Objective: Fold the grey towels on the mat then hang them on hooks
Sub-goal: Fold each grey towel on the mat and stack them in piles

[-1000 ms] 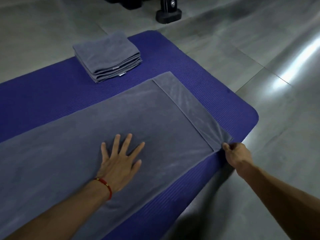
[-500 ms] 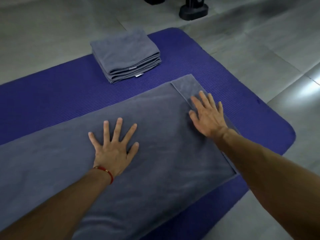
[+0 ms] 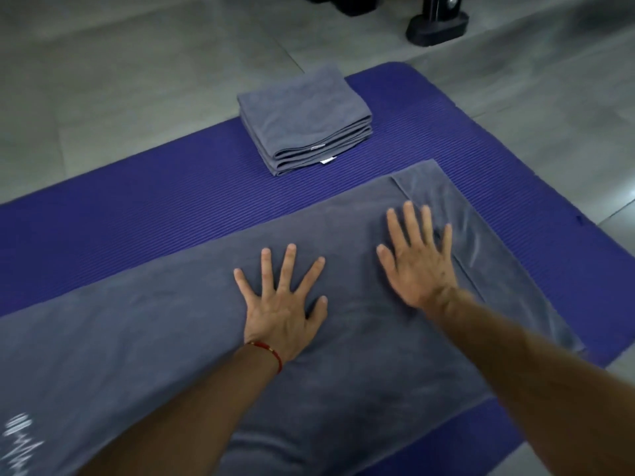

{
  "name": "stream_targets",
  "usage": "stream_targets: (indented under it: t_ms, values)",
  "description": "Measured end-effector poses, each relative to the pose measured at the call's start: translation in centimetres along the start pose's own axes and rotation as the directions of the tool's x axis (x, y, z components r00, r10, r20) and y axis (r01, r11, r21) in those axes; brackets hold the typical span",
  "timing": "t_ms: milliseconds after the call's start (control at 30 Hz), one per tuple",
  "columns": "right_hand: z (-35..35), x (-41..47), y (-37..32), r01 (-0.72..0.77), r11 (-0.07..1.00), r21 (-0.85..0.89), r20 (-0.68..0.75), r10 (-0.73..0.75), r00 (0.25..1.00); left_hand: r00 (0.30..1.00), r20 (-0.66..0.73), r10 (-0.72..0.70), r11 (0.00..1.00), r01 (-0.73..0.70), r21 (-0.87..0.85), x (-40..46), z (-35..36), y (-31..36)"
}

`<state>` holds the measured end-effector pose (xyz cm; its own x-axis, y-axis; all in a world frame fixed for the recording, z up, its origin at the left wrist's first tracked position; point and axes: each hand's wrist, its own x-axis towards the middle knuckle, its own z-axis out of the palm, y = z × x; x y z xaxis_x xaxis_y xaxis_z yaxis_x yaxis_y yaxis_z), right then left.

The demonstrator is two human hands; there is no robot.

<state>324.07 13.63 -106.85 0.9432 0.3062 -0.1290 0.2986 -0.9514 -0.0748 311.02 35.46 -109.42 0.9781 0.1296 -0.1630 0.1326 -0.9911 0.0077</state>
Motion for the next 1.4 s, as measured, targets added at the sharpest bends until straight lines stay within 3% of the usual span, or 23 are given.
stream_targets:
  t_ms: [67,200,300,400,467,633,733,833,933,1067,1133,1233,1400]
  values:
    - [1.8,-6.0,-3.8,0.035,0.996,0.081,-0.064,-0.030,0.998,0.999,0.017,0.034,0.999,-0.033,-0.042,0.2,0.0,-0.5]
    - [5.6,-17.5,-10.6,0.094,0.989,0.113,-0.081,-0.085,0.993,0.995,-0.078,0.061,0.916,-0.087,-0.391,-2.9,-0.3,-3.3]
    - [7.3,-23.5,-14.6,0.225,0.971,0.083,-0.068,-0.220,0.973,0.986,-0.164,0.000,0.928,-0.061,-0.368,-12.5,2.1,-6.8]
    - [7.7,-26.1,-18.6,0.332,0.939,0.096,-0.013,-0.332,0.943,0.988,-0.128,-0.090,0.976,0.061,-0.211,-23.8,4.5,-11.2]
    - [7.9,-27.2,-21.5,0.437,0.894,0.098,0.019,-0.441,0.897,0.969,-0.090,-0.228,0.966,0.214,-0.148,-29.2,5.3,-14.5]
    - [8.6,-30.6,-29.4,0.677,0.725,0.125,0.082,-0.688,0.721,0.849,0.043,-0.527,0.845,0.529,-0.084,-38.9,6.1,-21.9]
    - [9.0,-32.8,-33.7,0.777,0.615,0.137,0.110,-0.789,0.605,0.776,0.027,-0.630,0.764,0.626,-0.155,-41.8,5.6,-24.3]
    - [9.6,-34.1,-35.5,0.749,0.638,0.179,0.074,-0.768,0.636,0.726,-0.023,-0.687,0.712,0.667,-0.218,-43.1,5.0,-25.4]
    - [9.9,-34.1,-35.2,0.763,0.623,0.172,0.051,-0.779,0.624,0.628,-0.105,-0.771,0.622,0.707,-0.338,-43.8,5.0,-26.0]
    - [9.8,-33.6,-35.4,0.734,0.631,0.249,0.013,-0.761,0.649,0.554,-0.170,-0.815,0.538,0.613,-0.579,-42.2,3.0,-26.0]
    - [9.2,-33.6,-36.4,0.695,0.645,0.316,0.001,-0.733,0.680,0.542,-0.139,-0.829,0.499,0.604,-0.622,-41.4,1.8,-26.1]
    - [8.9,-33.6,-37.6,0.639,0.689,0.341,0.029,-0.687,0.726,0.563,-0.051,-0.825,0.501,0.687,-0.526,-41.5,2.1,-26.9]
    - [9.3,-33.3,-37.2,0.630,0.689,0.358,0.058,-0.690,0.722,0.479,0.148,-0.865,0.299,0.731,-0.614,-42.2,1.7,-27.0]
